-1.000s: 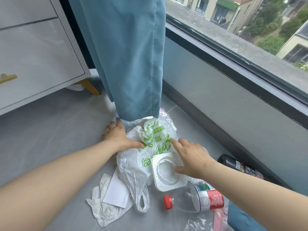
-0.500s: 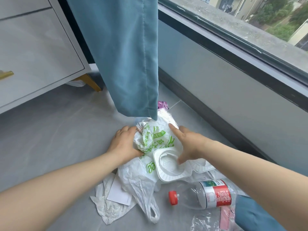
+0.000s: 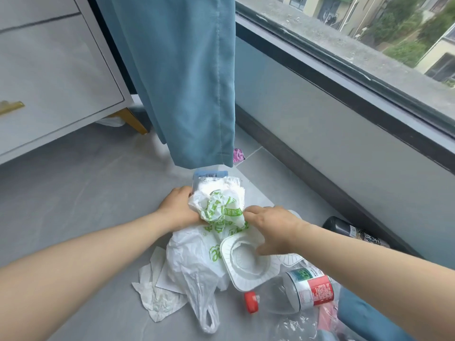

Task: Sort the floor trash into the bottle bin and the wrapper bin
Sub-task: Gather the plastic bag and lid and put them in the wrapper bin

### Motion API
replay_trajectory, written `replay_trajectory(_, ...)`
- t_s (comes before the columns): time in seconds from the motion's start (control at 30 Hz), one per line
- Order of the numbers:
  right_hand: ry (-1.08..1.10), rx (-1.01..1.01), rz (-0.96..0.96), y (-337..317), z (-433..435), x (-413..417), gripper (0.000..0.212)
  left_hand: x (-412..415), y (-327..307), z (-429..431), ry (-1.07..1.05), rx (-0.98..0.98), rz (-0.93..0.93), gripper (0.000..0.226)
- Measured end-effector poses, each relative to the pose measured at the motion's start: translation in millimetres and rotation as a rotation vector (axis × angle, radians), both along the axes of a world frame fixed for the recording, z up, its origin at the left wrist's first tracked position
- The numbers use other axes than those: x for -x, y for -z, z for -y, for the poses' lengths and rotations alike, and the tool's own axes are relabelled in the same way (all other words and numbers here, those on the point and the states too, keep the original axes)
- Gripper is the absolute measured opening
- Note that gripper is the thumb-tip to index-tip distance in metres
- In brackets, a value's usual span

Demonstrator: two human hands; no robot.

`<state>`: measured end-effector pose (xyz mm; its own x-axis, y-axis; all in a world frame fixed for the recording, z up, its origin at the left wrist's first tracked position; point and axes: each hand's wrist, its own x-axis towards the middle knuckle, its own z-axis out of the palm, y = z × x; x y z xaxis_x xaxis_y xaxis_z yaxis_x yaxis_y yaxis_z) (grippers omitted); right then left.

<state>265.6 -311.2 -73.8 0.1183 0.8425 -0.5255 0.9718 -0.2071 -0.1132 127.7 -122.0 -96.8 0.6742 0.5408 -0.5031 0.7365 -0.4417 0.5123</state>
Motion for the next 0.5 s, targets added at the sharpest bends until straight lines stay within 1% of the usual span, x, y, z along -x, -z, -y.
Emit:
replay_trajectory(0.07,0.005,0.000,0.018,-3,1,2,0.054,9,6,-1,-0.022,0.007,-0.036,0.060)
replay_trajectory(0.17,0.053,-0.014,0.074,-7,2,3,0.084,22,11,3,-0.060,0.032,-0.077,0.042)
replay_trajectory(0.27,0.123,-0.007,0.111,-12,4,-2,0.103,33,10,3,-0.139,0.100,-0.034,0.040)
replay_trajectory(0.37,0.145,-0.077,0.097,-19,6,-8,0.107,37,5,0,-0.172,0.149,-0.006,0.049)
replay_trajectory(0.43,0.078,-0.150,0.129,-27,4,-7,0.104,39,2,-5,-0.162,0.195,-0.049,0.068)
replay_trajectory(0.5,-0.043,-0.186,0.154,-30,1,-5,0.099,40,-5,-11,-0.118,0.227,-0.078,0.089)
